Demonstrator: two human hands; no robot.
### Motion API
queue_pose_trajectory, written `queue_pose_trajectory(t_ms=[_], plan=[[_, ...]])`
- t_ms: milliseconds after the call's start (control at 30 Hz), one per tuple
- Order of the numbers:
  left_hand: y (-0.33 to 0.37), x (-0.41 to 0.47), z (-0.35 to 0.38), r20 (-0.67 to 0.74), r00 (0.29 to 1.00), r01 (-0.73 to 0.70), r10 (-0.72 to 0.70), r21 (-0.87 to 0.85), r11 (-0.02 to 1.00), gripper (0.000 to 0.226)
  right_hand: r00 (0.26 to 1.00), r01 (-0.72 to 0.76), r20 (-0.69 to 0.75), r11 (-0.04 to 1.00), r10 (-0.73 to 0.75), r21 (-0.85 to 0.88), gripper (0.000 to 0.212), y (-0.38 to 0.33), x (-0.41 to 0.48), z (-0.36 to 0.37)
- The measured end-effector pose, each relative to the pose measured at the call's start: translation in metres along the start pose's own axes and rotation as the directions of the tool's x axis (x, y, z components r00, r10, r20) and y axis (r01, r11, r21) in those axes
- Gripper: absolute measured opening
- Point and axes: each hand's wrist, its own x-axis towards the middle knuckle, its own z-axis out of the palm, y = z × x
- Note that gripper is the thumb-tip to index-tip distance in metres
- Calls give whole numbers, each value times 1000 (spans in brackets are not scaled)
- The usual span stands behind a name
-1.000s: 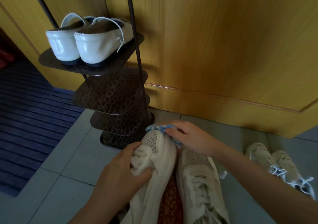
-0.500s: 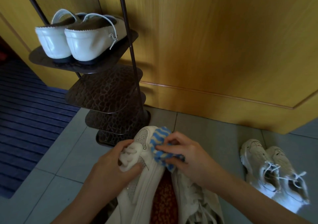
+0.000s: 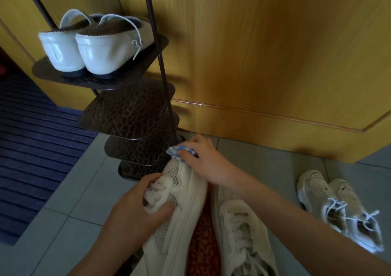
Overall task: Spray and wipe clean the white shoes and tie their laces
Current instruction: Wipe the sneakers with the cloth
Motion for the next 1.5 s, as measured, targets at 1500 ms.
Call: queue_pose_trajectory(t_ms=[1500], plan=[[5,-4,16,-10,994,-109,111,144,984,70,995,71,65,994,-77,84,24,27,-39,-30]])
